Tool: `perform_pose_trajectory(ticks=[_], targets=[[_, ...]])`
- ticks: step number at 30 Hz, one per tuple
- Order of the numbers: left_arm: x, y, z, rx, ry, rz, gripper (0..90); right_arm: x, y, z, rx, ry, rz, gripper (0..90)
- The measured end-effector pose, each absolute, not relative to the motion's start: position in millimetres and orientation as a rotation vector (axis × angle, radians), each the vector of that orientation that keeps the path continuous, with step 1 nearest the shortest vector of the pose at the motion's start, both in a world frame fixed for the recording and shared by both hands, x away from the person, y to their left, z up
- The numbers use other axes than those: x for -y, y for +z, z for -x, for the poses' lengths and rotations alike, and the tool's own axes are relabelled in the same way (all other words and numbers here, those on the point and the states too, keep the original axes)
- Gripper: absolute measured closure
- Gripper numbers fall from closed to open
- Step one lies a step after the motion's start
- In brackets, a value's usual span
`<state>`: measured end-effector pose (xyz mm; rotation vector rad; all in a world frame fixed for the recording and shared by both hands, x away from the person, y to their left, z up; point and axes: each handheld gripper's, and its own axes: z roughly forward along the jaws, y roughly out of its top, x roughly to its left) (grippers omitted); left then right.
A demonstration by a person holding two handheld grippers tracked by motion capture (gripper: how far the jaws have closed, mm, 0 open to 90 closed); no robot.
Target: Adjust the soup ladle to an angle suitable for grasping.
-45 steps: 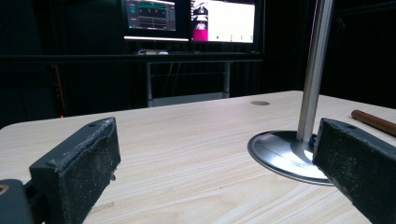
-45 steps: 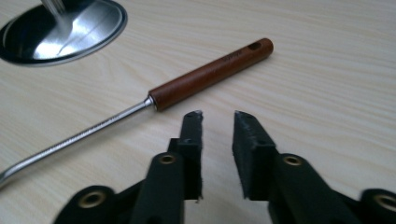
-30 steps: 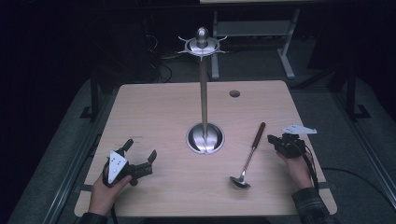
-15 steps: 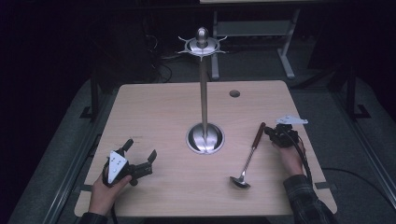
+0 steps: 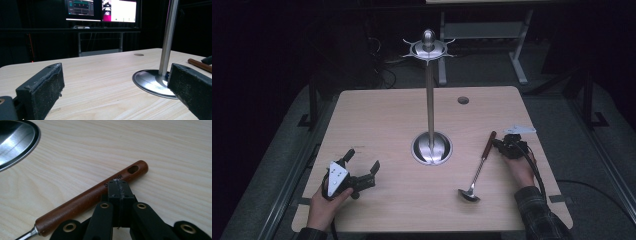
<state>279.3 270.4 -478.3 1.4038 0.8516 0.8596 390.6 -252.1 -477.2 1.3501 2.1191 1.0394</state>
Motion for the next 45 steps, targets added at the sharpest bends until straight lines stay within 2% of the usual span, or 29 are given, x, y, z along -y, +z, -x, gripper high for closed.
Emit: perform_pose_trajectory(ticks=[45], targets=[[-270,-478,-279,-0.844,0.862,-1.408,0.3,188,-474,-380,-2.355,1.123,-1.169,89.8]])
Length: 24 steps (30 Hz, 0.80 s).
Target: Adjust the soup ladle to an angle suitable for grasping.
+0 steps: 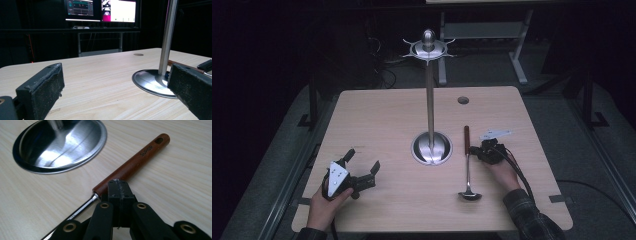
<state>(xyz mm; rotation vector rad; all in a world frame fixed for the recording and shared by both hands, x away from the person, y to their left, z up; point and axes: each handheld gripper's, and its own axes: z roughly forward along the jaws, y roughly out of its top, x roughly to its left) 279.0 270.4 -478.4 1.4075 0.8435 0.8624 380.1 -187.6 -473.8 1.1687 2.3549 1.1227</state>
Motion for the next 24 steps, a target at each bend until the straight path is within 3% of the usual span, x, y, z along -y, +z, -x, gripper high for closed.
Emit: perform_pose_trajectory(ticks=[14,24], targets=[[-270,-478,-279,-0.841,0.864,-1.408,0.3,174,-471,-376,-2.414,1.139,-1.089,89.8],[-271,-478,-279,-0.838,0.866,-1.412,0.3,180,-446,-364,-2.508,1.142,-1.169,89.9]])
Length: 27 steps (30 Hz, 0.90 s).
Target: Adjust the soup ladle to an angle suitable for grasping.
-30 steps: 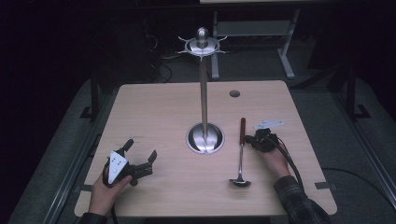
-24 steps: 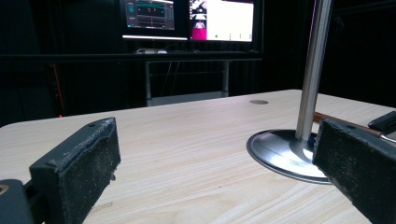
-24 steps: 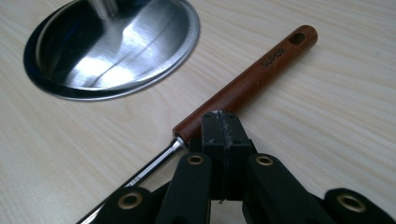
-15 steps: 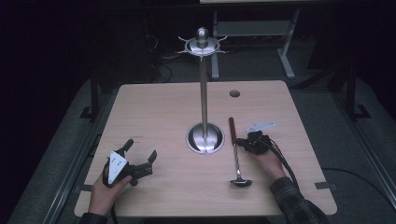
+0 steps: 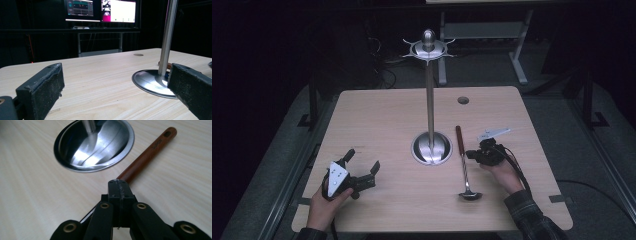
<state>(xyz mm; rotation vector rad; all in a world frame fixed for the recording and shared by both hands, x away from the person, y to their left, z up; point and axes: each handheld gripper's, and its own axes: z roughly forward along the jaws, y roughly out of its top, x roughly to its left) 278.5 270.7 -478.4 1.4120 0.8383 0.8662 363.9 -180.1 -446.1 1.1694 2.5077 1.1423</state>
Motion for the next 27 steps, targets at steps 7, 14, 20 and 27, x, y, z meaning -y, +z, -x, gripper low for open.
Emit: perform_pose_trajectory(ticks=[7,14,20,27], targets=[[-271,-478,-278,-0.839,0.866,-1.413,0.3,174,-435,-352,-2.652,1.045,-1.180,89.9],[-272,-478,-278,-0.838,0.868,-1.420,0.3,156,-425,-339,-2.773,0.984,-1.086,89.9],[-271,-478,-278,-0.835,0.869,-1.415,0.3,139,-424,-330,-2.869,0.909,-1.039,89.8],[-271,-478,-279,-0.839,0.865,-1.417,0.3,128,-429,-328,-2.944,0.808,-1.015,89.8]])
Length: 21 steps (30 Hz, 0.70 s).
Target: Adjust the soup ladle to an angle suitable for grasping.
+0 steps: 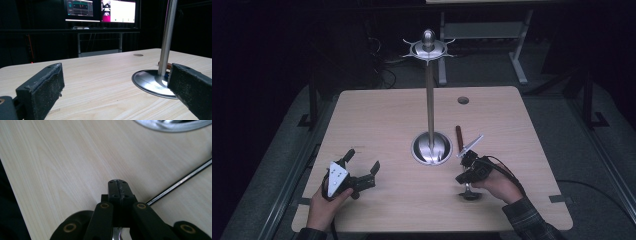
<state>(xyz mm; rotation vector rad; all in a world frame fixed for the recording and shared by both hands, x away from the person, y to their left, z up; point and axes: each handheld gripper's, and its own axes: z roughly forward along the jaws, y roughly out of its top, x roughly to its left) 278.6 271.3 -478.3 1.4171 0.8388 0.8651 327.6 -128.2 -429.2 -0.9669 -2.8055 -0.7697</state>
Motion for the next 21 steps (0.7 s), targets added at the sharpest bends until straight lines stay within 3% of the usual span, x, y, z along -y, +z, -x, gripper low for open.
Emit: perform_pose_trajectory(ticks=[21], targets=[[-271,-478,-279,-0.837,0.865,-1.418,0.3,124,-442,-327,2.823,-0.555,0.972,89.8]])
